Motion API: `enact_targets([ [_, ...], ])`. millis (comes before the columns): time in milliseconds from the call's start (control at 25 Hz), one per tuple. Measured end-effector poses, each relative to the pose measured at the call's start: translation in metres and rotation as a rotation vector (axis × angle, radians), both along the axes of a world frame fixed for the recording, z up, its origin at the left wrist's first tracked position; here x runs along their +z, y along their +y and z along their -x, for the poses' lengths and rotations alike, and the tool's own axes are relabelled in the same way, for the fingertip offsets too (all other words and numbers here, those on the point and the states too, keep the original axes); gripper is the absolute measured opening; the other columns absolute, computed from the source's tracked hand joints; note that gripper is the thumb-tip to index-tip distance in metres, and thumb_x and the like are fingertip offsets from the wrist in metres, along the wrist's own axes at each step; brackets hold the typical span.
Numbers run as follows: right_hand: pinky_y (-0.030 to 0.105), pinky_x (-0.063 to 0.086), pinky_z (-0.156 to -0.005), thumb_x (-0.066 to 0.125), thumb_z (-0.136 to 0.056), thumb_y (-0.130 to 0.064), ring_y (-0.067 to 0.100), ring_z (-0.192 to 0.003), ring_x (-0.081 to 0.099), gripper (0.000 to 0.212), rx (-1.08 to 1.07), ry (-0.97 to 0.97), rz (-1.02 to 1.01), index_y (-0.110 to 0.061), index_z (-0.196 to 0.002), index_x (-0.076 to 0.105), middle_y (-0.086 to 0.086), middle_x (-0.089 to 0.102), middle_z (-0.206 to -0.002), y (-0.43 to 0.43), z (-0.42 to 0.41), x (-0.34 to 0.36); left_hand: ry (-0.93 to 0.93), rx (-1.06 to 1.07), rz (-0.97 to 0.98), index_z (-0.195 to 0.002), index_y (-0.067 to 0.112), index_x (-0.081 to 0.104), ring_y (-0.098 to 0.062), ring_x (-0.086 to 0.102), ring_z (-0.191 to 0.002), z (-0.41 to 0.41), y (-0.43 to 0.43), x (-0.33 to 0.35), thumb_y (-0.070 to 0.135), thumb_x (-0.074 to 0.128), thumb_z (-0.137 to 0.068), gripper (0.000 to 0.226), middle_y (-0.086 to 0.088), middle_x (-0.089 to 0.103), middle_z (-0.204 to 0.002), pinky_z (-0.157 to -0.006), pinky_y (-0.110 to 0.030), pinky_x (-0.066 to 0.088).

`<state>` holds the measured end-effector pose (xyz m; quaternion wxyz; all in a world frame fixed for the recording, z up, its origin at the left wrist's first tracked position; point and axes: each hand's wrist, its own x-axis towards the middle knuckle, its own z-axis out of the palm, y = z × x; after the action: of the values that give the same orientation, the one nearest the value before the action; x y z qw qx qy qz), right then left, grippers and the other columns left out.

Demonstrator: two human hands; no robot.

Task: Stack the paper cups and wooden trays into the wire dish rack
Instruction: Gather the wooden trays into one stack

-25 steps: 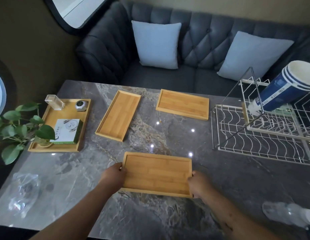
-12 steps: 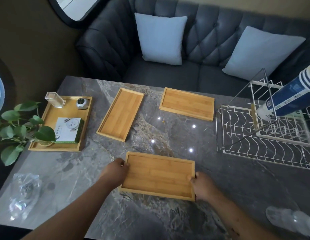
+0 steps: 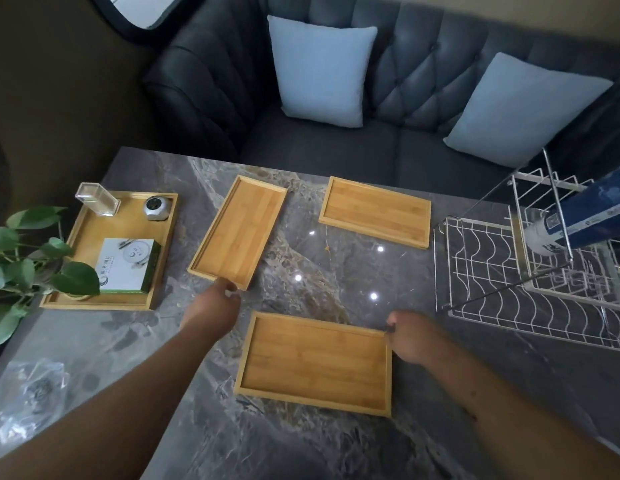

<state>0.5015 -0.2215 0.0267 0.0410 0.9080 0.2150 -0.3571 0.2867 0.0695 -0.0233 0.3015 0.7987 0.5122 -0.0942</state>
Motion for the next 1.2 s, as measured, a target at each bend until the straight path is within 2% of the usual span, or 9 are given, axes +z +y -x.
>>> enact_targets([
  [80, 0.034, 0.053, -0.097, 0.059, -0.094, -0.032, 0.025, -0.114, 0.063, 0.032, 0.091, 0.012, 0.049, -0.02, -0.123, 0.066, 0.006, 0.067, -0.127, 0.012, -0.009, 0.001, 0.051, -0.079, -0.011, -0.138, 0.034, 0.048, -0.035, 0.067, -0.108, -0.005, 0.009, -0.001, 0.043, 0.047, -0.098, 0.041, -0.012, 0.071, -0.12, -0.095, -0.047, 0.054],
  [160, 0.035, 0.054, -0.093, 0.057, -0.094, -0.035, 0.024, -0.109, 0.064, 0.032, 0.168, 0.003, 0.065, -0.019, -0.121, 0.065, 0.006, 0.067, -0.123, 0.032, -0.016, -0.002, 0.104, -0.158, 0.009, -0.146, 0.034, 0.04, -0.036, 0.064, -0.116, -0.007, 0.019, -0.006, 0.044, 0.043, -0.101, 0.047, -0.014, 0.068, -0.129, -0.099, -0.049, 0.051],
  [360, 0.036, 0.053, -0.092, 0.056, -0.097, -0.034, 0.027, -0.112, 0.063, 0.03, 0.369, -0.024, -0.004, -0.018, -0.121, 0.064, 0.005, 0.066, -0.121, 0.106, -0.017, -0.004, 0.046, -0.073, 0.019, -0.133, 0.029, 0.05, -0.034, 0.064, -0.104, 0.009, 0.023, -0.016, 0.042, 0.046, -0.095, 0.04, -0.013, 0.062, -0.118, -0.091, -0.046, 0.053],
  [640, 0.037, 0.055, -0.083, 0.058, -0.094, -0.029, 0.029, -0.099, 0.066, 0.022, 0.631, -0.093, -0.108, -0.02, -0.112, 0.066, 0.007, 0.069, -0.112, 0.224, -0.006, -0.009, 0.074, 0.039, 0.1, -0.12, 0.032, 0.055, -0.033, 0.063, -0.099, 0.058, 0.016, -0.027, 0.042, 0.054, -0.087, 0.035, -0.007, 0.051, -0.123, -0.086, -0.041, 0.05],
  [760, 0.037, 0.053, -0.081, 0.059, -0.092, -0.033, 0.031, -0.102, 0.065, 0.034, 0.688, -0.167, -0.137, -0.018, -0.123, 0.061, 0.009, 0.067, -0.116, 0.263, -0.005, -0.009, 0.089, 0.102, 0.087, -0.114, 0.033, 0.056, -0.028, 0.06, -0.093, 0.079, 0.015, -0.026, 0.044, 0.054, -0.087, 0.029, -0.003, 0.05, -0.119, -0.084, -0.04, 0.049],
  [920, 0.047, 0.056, -0.09, 0.056, -0.095, -0.03, 0.034, -0.108, 0.062, 0.055, 0.485, -0.069, -0.125, -0.023, -0.146, 0.038, 0.012, 0.06, -0.127, 0.292, 0.006, -0.019, 0.037, 0.226, 0.066, -0.118, 0.03, 0.056, -0.03, 0.06, -0.103, 0.088, 0.01, -0.023, 0.046, 0.056, -0.087, 0.035, -0.002, 0.05, -0.118, -0.085, -0.04, 0.047],
  [1000, 0.045, 0.059, -0.086, 0.056, -0.096, -0.029, 0.031, -0.103, 0.065, 0.058, 0.335, 0.016, -0.17, -0.023, -0.15, 0.034, 0.011, 0.063, -0.125, 0.295, 0.014, -0.026, -0.058, 0.343, 0.129, -0.12, 0.036, 0.052, -0.025, 0.061, -0.095, 0.084, 0.004, -0.019, 0.046, 0.057, -0.083, 0.038, 0.004, 0.053, -0.107, -0.076, -0.036, 0.046],
  [1120, 0.04, 0.06, -0.079, 0.055, -0.098, -0.03, 0.029, -0.102, 0.067, 0.063, 0.151, 0.046, -0.283, -0.022, -0.156, 0.03, 0.011, 0.06, -0.136, 0.287, 0.013, -0.028, -0.288, 0.695, 0.345, -0.115, 0.046, 0.049, -0.016, 0.068, -0.078, 0.076, 0.006, -0.012, 0.043, 0.059, -0.079, 0.038, 0.012, 0.06, -0.098, -0.062, -0.034, 0.055],
  [1200, 0.04, 0.057, -0.088, 0.053, -0.1, -0.029, 0.031, -0.112, 0.065, 0.056, 0.103, 0.013, -0.32, -0.017, -0.153, 0.039, 0.013, 0.059, -0.141, 0.278, 0.006, -0.023, -0.47, 0.931, 0.458, -0.119, 0.04, 0.052, -0.021, 0.07, -0.085, 0.074, 0.014, -0.01, 0.036, 0.065, -0.08, 0.041, 0.003, 0.064, -0.11, -0.069, -0.04, 0.06],
])
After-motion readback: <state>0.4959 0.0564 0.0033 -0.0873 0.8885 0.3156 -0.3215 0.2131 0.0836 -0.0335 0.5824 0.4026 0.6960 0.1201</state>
